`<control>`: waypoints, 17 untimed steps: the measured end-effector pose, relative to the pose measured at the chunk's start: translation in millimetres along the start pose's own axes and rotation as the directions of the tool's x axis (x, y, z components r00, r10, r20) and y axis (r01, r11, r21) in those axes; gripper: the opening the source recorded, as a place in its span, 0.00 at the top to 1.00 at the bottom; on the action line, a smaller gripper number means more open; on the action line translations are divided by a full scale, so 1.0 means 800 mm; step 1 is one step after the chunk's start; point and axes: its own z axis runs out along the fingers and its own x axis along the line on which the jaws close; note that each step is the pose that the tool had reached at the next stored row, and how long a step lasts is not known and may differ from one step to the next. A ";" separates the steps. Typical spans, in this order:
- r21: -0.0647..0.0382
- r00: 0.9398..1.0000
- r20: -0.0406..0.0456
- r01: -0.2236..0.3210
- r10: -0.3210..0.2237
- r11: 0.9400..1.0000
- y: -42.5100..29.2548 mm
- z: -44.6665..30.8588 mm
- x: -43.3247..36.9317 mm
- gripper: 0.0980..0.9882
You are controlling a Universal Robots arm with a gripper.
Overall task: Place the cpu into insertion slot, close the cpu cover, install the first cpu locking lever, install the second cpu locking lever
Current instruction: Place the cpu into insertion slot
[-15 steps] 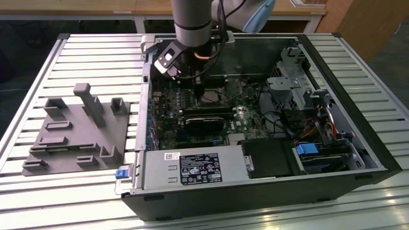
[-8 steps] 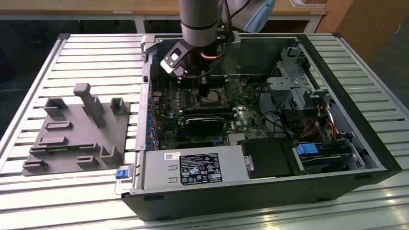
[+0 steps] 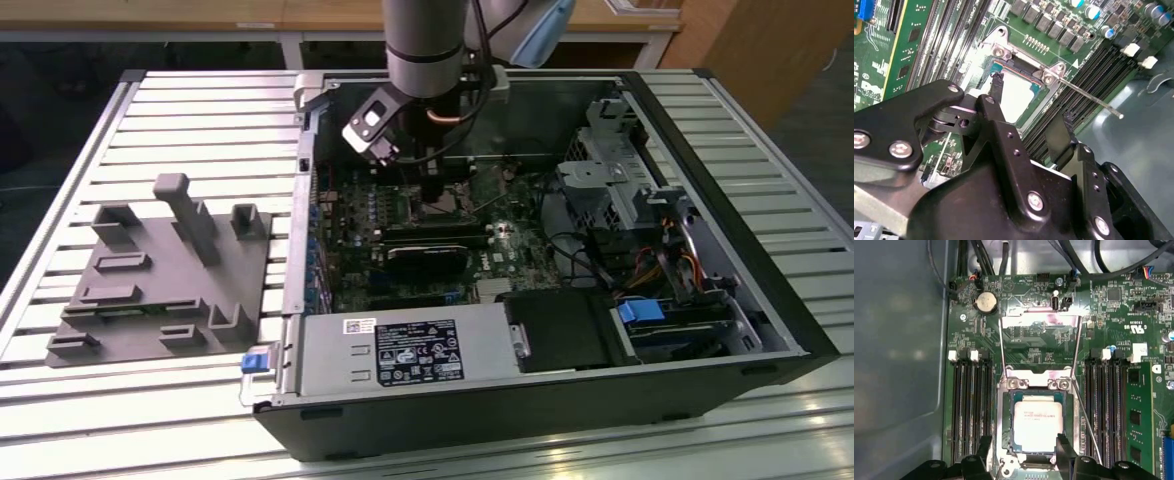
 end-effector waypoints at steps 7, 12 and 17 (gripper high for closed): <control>0.024 1.000 0.000 -0.002 0.002 1.000 0.0104 0.0003 0.000 0.71; 0.042 1.000 0.000 -0.004 0.004 0.999 0.0159 0.0007 -0.001 0.91; 0.049 1.000 0.000 -0.004 0.004 0.999 0.0185 0.0007 -0.002 0.99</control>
